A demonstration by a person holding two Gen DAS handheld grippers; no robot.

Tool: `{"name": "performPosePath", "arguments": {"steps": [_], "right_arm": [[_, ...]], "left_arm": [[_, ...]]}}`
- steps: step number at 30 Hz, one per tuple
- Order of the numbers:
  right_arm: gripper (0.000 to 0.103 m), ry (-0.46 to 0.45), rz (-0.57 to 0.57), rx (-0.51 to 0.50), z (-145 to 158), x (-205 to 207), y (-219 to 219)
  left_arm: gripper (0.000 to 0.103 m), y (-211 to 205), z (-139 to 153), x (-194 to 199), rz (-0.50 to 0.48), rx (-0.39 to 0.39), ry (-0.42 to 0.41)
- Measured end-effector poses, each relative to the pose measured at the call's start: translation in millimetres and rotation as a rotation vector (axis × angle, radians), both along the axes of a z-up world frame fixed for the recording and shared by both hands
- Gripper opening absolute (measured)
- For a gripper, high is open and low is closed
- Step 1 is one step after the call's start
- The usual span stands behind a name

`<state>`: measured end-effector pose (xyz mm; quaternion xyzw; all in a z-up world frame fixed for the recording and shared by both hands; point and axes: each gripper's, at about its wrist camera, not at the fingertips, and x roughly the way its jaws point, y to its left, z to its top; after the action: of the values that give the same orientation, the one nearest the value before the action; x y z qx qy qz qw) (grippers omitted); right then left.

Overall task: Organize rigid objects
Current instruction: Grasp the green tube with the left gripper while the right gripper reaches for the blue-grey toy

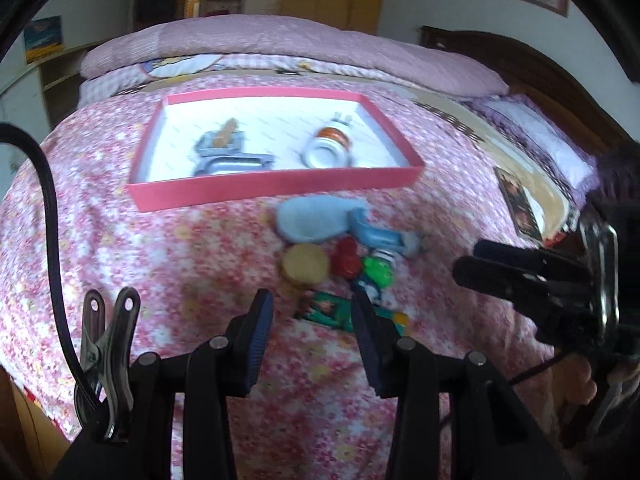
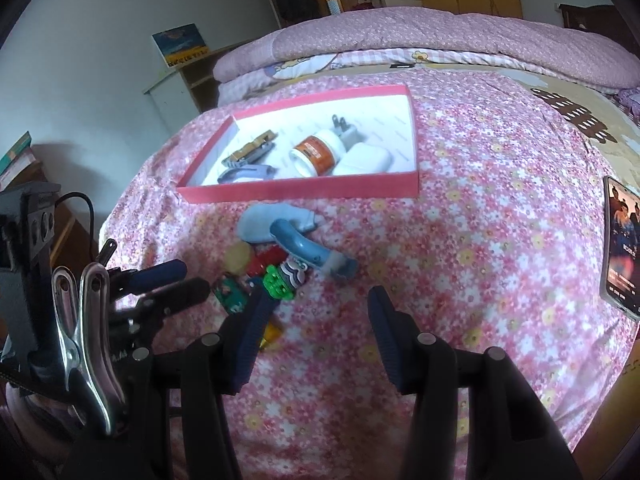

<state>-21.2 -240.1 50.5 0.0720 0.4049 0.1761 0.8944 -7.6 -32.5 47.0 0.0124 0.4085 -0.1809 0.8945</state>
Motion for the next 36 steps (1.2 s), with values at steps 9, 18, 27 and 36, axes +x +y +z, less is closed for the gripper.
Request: {"name": "performPosePath", "arguments": {"steps": [9,18,27,36], "right_arm": [[0.052,0.004,-0.030,-0.005,-2.0,-3.4,-12.3],[0.052,0.012,-0.046,-0.006,-5.5,-4.2,-19.2],[0.052,0.021,-0.045,-0.013,-9.8,-2.8,-18.5],[0.052,0.029,-0.039,-0.006,-13.6,-3.1,-18.9]], "left_arm": [[0.063,-20.7,-15.7,-0.2,-0.103,0.016,0.054],[0.072,-38.7,-31.8,1.1,-0.151,0.108,0.047],[0.077,-49.6,-38.1,5.0,-0.169,0.166,-0.018],[0.077,-53.3,-41.3,4.2,-0.155,0.192,-0.056]]}}
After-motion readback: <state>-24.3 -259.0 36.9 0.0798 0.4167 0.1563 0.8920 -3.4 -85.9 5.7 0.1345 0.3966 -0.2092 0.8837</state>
